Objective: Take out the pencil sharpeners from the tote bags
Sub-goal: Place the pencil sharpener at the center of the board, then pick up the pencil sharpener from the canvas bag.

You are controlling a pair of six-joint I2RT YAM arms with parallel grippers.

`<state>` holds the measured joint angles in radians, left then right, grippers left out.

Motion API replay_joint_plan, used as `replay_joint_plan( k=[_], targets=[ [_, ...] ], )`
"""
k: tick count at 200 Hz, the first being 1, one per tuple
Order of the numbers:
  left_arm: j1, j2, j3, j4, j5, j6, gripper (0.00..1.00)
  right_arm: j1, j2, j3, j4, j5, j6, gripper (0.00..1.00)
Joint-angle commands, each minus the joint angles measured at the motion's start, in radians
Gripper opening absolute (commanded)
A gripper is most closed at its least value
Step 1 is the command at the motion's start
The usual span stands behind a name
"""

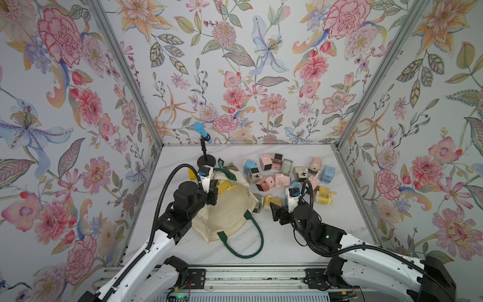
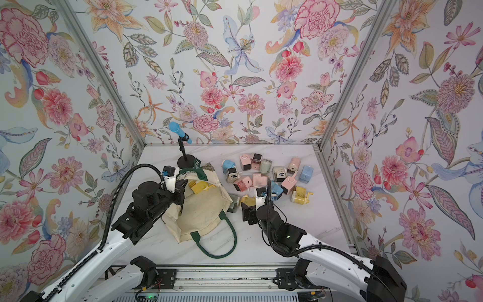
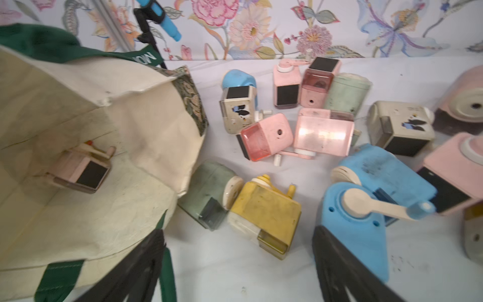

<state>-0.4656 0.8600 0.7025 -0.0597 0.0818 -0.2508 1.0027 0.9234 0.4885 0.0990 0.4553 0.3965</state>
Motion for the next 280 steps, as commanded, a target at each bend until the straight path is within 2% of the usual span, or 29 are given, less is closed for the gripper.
replay_joint_plan(
  k=[1, 47, 77, 95, 129, 158, 184, 214, 280],
  targets=[
    [0.010, -0.007, 0.009, 0.023, -0.002, -0.003, 0.00, 0.116, 0.011, 0.038, 0.056, 0.033, -0.072, 0.86],
    [0.011, -0.009, 0.009, 0.023, 0.000, -0.004, 0.00, 0.349, 0.189, 0.141, 0.140, 0.114, -0.169, 0.83],
    [0.011, -0.014, 0.009, 0.025, 0.004, -0.005, 0.00, 0.395, 0.344, 0.206, 0.205, 0.111, -0.196, 0.83],
    [0.013, -0.015, 0.008, 0.026, 0.009, -0.007, 0.00, 0.386, 0.452, 0.251, 0.264, 0.088, -0.222, 0.84],
    [0.014, -0.021, 0.009, 0.027, 0.020, -0.010, 0.00, 0.311, 0.650, 0.342, 0.383, -0.034, -0.250, 0.87],
    [0.013, -0.021, 0.015, 0.021, 0.021, -0.012, 0.00, 0.245, 0.795, 0.412, 0.491, -0.055, -0.292, 0.90],
    [0.015, -0.016, 0.020, 0.018, 0.028, -0.014, 0.00, 0.192, 0.931, 0.518, 0.508, -0.088, -0.314, 0.94],
    [0.015, -0.020, 0.018, 0.019, 0.029, -0.015, 0.00, 0.149, 1.071, 0.616, 0.550, -0.064, -0.343, 1.00],
    [0.015, -0.021, 0.018, 0.020, 0.035, -0.018, 0.00, 0.095, 1.257, 0.777, 0.573, -0.002, -0.368, 1.00]
  ],
)
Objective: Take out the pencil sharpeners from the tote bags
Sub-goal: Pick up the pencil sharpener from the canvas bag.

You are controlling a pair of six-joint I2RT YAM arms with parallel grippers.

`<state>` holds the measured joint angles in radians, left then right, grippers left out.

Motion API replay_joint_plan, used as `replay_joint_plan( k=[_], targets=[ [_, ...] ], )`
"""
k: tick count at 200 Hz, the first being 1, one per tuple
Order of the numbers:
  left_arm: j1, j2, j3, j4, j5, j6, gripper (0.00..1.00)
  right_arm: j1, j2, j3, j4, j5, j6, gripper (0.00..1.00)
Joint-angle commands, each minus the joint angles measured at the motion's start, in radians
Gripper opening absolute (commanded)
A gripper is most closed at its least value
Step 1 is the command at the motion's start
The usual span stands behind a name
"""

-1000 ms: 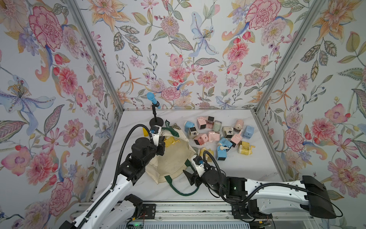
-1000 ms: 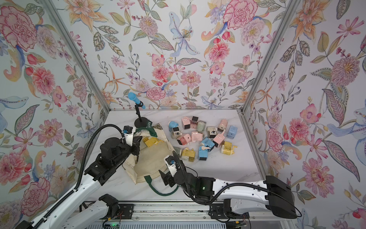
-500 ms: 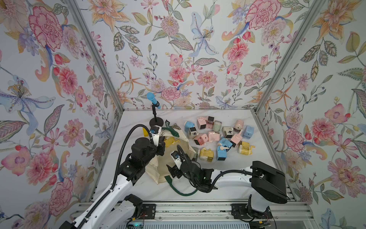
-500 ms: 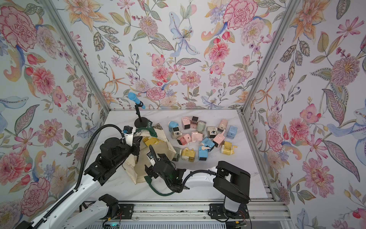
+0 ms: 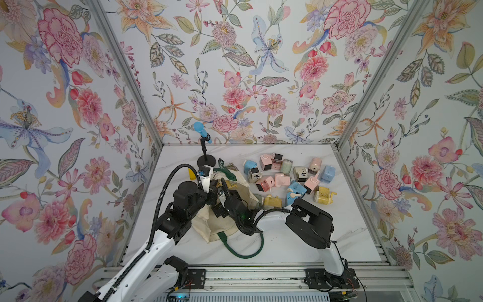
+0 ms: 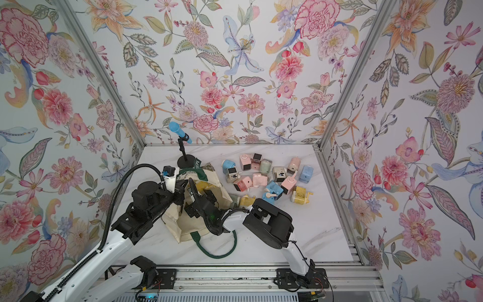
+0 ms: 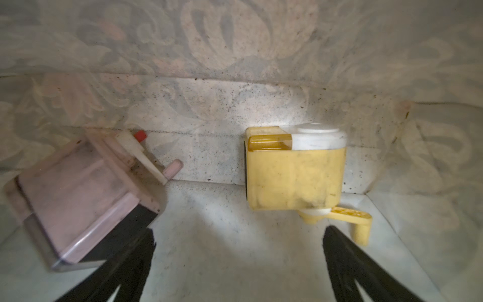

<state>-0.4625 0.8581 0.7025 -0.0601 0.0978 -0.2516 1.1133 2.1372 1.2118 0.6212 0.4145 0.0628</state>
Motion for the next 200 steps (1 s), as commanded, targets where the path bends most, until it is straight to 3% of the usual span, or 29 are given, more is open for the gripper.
replay_joint_plan(
  k=[1, 77, 120, 160, 200],
  targets=[
    [0.012, -0.019, 0.018, 0.020, 0.019, -0.017, 0.00, -0.015, 0.045, 0.058, 0.049, 0.039, -0.034, 1.00],
    [0.012, -0.019, 0.018, 0.019, 0.018, -0.017, 0.00, -0.095, 0.154, 0.213, -0.086, -0.019, 0.004, 1.00],
    [0.012, -0.018, 0.018, 0.021, 0.023, -0.019, 0.00, -0.143, 0.203, 0.303, -0.187, -0.176, 0.036, 0.99],
    [0.012, -0.018, 0.018, 0.023, 0.028, -0.020, 0.00, -0.151, 0.261, 0.390, -0.271, -0.273, 0.029, 0.93],
    [0.012, -0.015, 0.018, 0.021, 0.026, -0.020, 0.00, -0.151, 0.281, 0.433, -0.303, -0.290, 0.037, 0.84]
  ],
)
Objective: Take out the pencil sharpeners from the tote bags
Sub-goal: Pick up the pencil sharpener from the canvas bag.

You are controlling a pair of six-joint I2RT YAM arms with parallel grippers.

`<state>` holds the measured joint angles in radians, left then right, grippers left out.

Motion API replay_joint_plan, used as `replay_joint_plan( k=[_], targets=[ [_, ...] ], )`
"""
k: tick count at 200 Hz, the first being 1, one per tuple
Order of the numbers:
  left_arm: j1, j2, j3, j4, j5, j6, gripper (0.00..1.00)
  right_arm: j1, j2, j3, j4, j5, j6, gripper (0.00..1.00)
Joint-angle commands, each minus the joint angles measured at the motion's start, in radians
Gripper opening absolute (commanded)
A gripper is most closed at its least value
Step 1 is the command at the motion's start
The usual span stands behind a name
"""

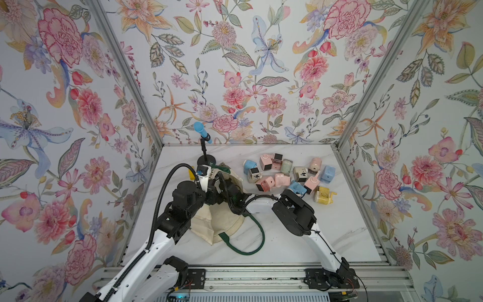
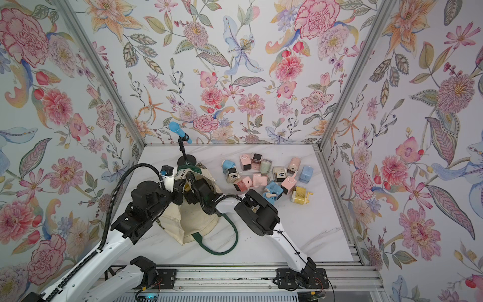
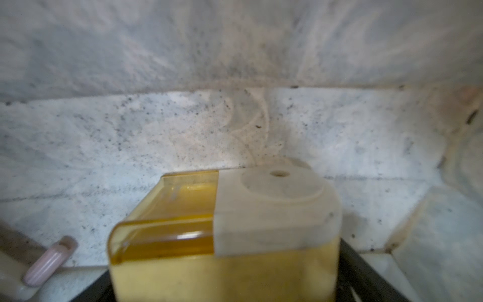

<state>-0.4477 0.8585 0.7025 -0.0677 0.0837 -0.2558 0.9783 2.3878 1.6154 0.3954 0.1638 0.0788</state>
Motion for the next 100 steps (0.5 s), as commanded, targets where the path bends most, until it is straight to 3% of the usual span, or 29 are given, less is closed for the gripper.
replay_joint_plan(
  k=[1, 35, 100],
  targets=[
    [-0.003, -0.015, 0.018, 0.028, 0.039, -0.016, 0.00, -0.016, 0.030, 0.029, -0.077, -0.040, 0.021, 0.84],
    [-0.003, -0.015, 0.018, 0.029, 0.039, -0.017, 0.00, -0.015, 0.020, 0.015, -0.070, -0.046, 0.009, 0.70],
    [-0.003, -0.012, 0.018, 0.028, 0.032, -0.017, 0.00, -0.001, -0.157, -0.214, 0.053, -0.064, -0.002, 0.65]
  ],
)
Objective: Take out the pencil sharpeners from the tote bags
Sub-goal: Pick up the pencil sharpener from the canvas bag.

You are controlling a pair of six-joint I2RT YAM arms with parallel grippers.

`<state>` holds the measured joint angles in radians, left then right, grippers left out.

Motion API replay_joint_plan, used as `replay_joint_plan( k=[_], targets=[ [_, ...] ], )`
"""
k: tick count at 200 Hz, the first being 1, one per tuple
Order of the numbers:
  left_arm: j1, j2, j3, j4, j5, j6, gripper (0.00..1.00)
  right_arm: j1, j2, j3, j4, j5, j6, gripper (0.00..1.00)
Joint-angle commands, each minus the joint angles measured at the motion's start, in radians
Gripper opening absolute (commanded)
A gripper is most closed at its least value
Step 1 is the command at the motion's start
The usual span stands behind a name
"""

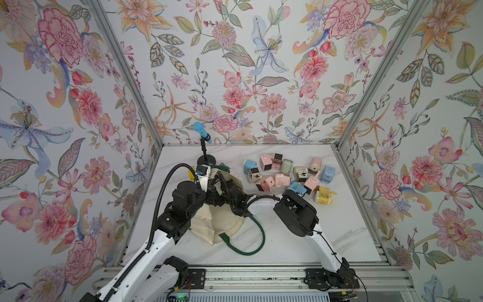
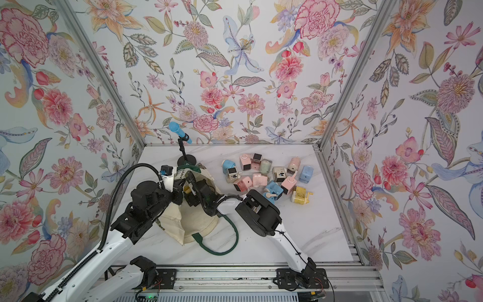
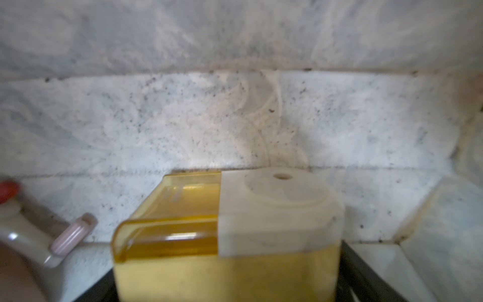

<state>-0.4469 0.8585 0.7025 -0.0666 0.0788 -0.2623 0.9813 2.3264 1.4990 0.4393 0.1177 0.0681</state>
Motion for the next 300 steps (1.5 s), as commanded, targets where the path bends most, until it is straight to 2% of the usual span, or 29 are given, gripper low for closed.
replay_joint_plan(
  k=[1, 51, 72, 89, 106, 127, 158, 193, 224, 252, 274, 300],
  targets=[
    [-0.004, -0.013, 0.018, 0.026, 0.036, -0.010, 0.00, -0.004, -0.100, -0.102, 0.012, -0.019, 0.009, 0.65],
    [-0.003, -0.006, 0.018, 0.025, 0.033, -0.008, 0.00, 0.001, -0.292, -0.343, 0.122, -0.059, 0.020, 0.64],
    [-0.003, -0.006, 0.018, 0.025, 0.030, -0.008, 0.00, 0.012, -0.357, -0.433, 0.185, -0.040, 0.007, 0.63],
    [-0.002, -0.004, 0.018, 0.026, 0.030, -0.008, 0.00, 0.016, -0.393, -0.486, 0.230, -0.098, 0.000, 0.63],
    [-0.003, -0.004, 0.018, 0.024, 0.029, -0.008, 0.00, 0.032, -0.423, -0.527, 0.277, -0.164, -0.039, 0.63],
    [-0.003, -0.007, 0.018, 0.024, 0.029, -0.006, 0.00, 0.073, -0.448, -0.528, 0.259, -0.175, -0.116, 0.63],
    [-0.002, -0.009, 0.017, 0.026, 0.029, -0.008, 0.00, 0.152, -0.502, -0.514, 0.185, -0.114, -0.202, 0.63],
    [-0.003, -0.010, 0.017, 0.024, 0.030, -0.009, 0.00, 0.167, -0.632, -0.583, 0.155, -0.070, -0.158, 0.62],
    [-0.002, -0.012, 0.017, 0.025, 0.029, -0.007, 0.00, 0.159, -0.804, -0.679, 0.061, -0.018, -0.131, 0.62],
    [-0.003, -0.012, 0.017, 0.026, 0.026, -0.006, 0.00, 0.154, -1.014, -0.785, -0.047, 0.093, -0.084, 0.62],
    [-0.002, -0.011, 0.017, 0.024, 0.025, -0.005, 0.00, 0.114, -1.191, -0.862, -0.150, 0.196, -0.015, 0.62],
    [-0.003, -0.016, 0.015, 0.025, 0.021, -0.003, 0.00, -0.021, -1.395, -0.956, -0.296, 0.294, 0.142, 0.63]
  ],
)
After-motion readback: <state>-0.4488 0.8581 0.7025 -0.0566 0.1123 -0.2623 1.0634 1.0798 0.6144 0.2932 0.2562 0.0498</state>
